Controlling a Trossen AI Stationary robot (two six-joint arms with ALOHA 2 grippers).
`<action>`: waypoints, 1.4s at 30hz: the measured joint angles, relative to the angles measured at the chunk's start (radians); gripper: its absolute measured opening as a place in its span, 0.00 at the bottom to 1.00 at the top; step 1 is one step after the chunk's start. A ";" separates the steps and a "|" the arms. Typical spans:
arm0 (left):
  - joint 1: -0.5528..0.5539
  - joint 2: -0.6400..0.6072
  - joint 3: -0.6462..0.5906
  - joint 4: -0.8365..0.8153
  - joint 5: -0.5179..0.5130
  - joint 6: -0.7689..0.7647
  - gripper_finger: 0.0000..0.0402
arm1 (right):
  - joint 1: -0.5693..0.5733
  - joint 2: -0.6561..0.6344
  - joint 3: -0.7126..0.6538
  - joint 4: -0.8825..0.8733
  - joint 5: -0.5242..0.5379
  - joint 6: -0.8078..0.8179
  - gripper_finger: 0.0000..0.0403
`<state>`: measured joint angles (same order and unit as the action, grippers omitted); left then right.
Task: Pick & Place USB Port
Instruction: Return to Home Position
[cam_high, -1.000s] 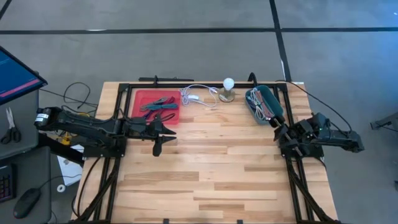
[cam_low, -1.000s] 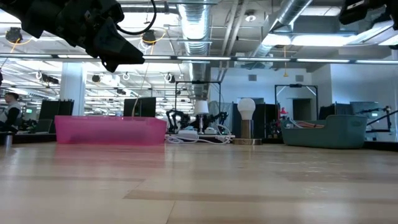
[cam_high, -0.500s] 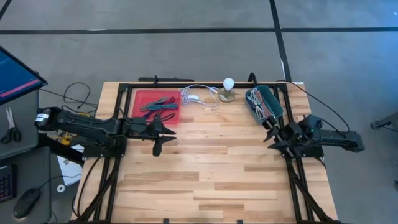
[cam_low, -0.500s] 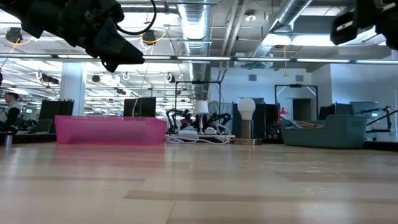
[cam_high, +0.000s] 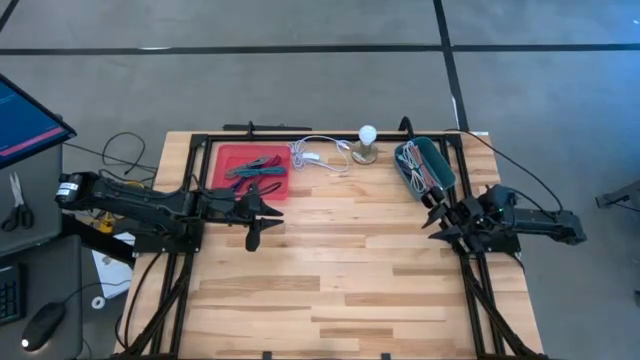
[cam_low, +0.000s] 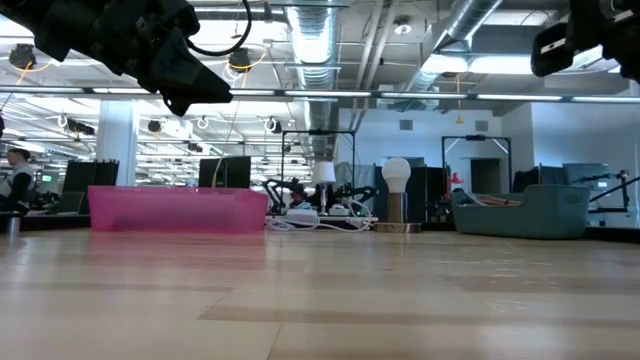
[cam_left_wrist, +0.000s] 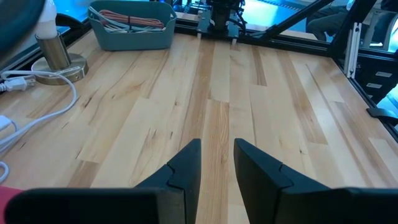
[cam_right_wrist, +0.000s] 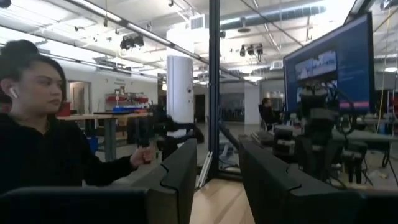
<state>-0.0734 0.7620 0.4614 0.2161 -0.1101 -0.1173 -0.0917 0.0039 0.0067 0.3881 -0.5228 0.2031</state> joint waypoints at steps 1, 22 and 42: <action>0.000 0.000 0.000 0.000 0.000 0.000 0.24 | 0.000 0.000 0.000 0.002 0.000 -0.001 0.28; 0.000 0.000 0.000 0.000 0.000 0.000 0.24 | 0.000 -0.001 -0.001 -0.106 0.058 -0.049 0.28; 0.000 0.000 0.000 0.000 0.000 0.000 0.24 | -0.001 0.002 -0.002 -0.256 0.057 -0.045 0.28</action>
